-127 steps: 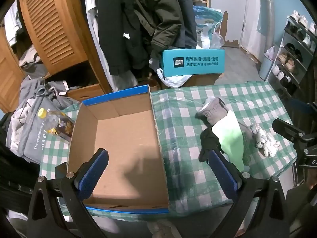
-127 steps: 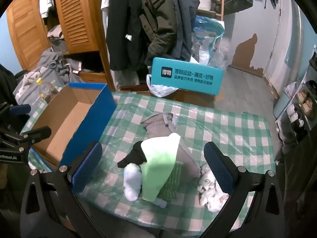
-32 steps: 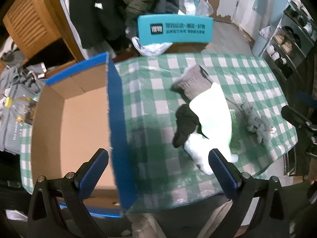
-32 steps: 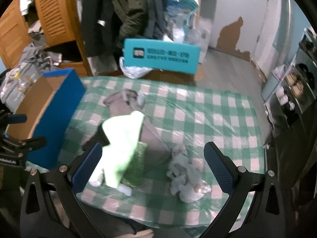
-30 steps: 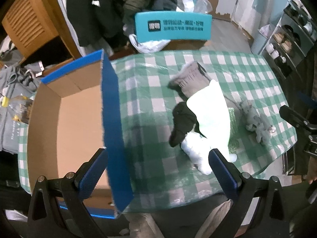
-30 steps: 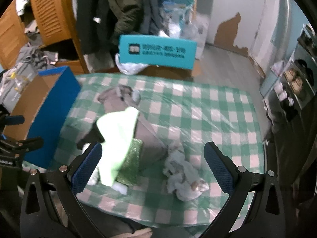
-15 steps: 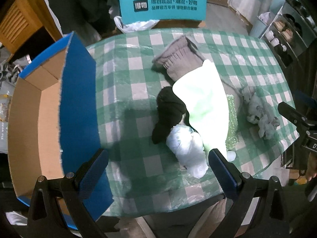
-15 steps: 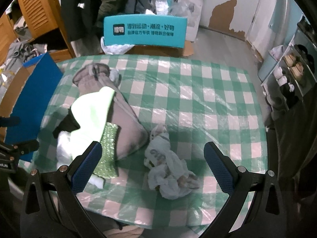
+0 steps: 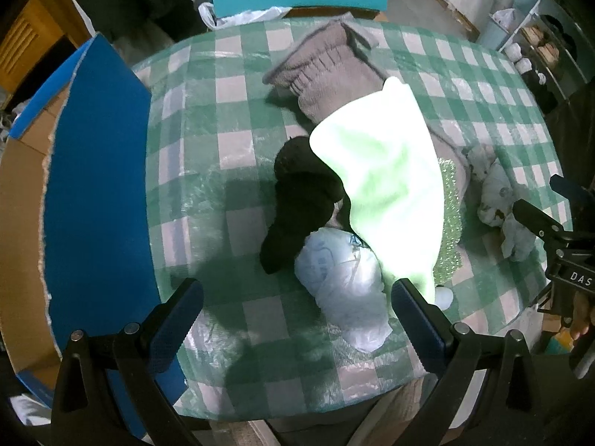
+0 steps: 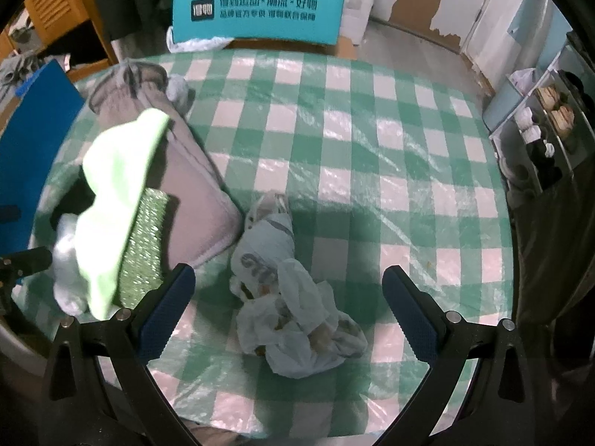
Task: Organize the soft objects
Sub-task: 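Grasp the light-blue cloth bundle with the left tool while the right tool grasps the white crumpled cloth, then carry the light-blue bundle and white cloth with both tools over the box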
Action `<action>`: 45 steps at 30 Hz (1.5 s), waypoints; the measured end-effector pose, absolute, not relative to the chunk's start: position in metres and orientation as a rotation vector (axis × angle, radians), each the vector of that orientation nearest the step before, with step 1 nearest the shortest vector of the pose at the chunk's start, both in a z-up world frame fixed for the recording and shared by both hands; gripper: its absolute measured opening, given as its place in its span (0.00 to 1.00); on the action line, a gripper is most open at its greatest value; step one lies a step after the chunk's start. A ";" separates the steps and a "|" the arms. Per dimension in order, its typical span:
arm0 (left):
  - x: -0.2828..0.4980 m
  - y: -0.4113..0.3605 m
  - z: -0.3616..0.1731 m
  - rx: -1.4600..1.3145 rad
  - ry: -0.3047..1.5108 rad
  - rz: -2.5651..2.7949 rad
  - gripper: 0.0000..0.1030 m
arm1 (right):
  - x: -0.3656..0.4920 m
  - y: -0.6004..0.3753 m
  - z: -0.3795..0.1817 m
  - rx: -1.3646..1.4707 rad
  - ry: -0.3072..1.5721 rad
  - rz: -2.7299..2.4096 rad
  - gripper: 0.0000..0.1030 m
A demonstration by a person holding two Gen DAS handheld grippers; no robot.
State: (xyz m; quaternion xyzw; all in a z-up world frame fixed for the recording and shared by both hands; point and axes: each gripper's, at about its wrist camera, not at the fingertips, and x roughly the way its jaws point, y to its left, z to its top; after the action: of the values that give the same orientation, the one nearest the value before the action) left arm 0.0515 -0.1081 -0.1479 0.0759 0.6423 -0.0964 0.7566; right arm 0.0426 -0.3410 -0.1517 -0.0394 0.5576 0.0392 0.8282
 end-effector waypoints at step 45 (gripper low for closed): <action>0.053 -0.145 -0.191 0.213 1.405 -0.340 0.40 | 0.030 -0.315 -0.136 -0.006 1.207 0.181 0.33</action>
State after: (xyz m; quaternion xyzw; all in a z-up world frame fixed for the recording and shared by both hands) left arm 0.0533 -0.1447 -0.1913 0.0974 0.6415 -0.1552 0.7449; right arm 0.0304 -0.3155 -0.1357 -0.0027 0.5667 0.0848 0.8195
